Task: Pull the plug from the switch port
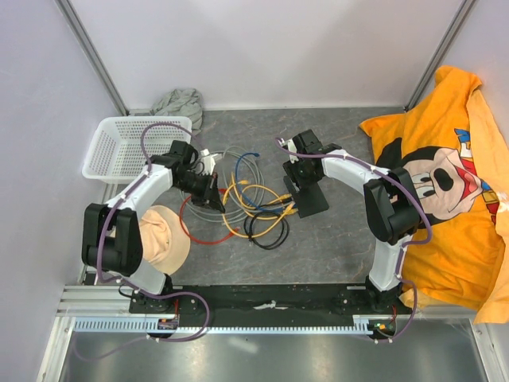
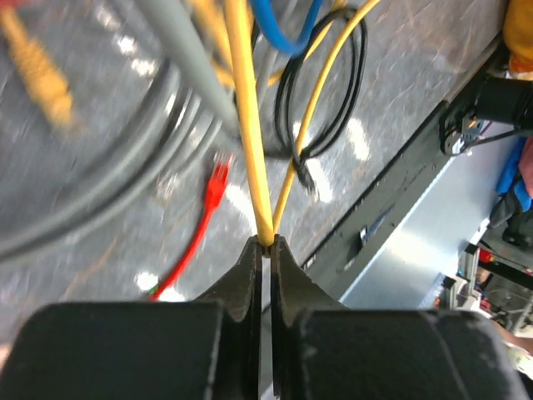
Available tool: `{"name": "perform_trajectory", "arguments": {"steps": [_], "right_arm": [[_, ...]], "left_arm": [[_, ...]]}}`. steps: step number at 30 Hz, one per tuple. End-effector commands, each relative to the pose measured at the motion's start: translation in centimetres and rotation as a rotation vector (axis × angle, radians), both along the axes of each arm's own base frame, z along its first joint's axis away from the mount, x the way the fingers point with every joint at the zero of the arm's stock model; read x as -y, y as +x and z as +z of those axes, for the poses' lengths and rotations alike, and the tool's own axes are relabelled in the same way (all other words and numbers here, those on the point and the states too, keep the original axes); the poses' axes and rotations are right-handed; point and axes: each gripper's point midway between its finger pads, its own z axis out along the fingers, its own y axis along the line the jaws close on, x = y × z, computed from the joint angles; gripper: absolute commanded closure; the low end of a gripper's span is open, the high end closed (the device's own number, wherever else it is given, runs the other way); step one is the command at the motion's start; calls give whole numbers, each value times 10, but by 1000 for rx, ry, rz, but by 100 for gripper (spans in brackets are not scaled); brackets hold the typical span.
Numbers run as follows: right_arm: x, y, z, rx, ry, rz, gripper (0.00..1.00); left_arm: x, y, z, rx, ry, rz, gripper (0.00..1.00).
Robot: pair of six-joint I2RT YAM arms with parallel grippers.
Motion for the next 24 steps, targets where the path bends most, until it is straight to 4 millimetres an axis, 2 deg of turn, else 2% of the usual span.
{"name": "perform_trajectory", "arguments": {"steps": [1,4,6,7,9,15,17,20,24], "right_arm": [[17,-34,-60,-170,-107,10,44],[18,-35,-60,-172,-109,12,44],[18,-35,-61,-172,-109,12,44],[18,-35,-61,-172,-109,12,45],[18,-36,-62,-175,-110,13,44],[16,-34,-64,-178,-113,18,44],[14,-34,-64,-177,-112,21,44],[12,-34,-64,-174,-112,27,44],[9,-35,-61,-167,-112,42,44]], "left_arm": [[-24,-9,22,19,36,-11,98],[-43,-3,28,34,59,0,98],[-66,-1,25,24,149,-30,98],[-73,7,29,41,175,-31,98],[-98,8,21,22,293,-39,98],[-141,5,9,-1,506,-146,98],[-149,11,4,-15,540,-106,99],[-151,25,0,-24,555,-67,98],[-183,36,-15,-79,743,-53,98]]}}
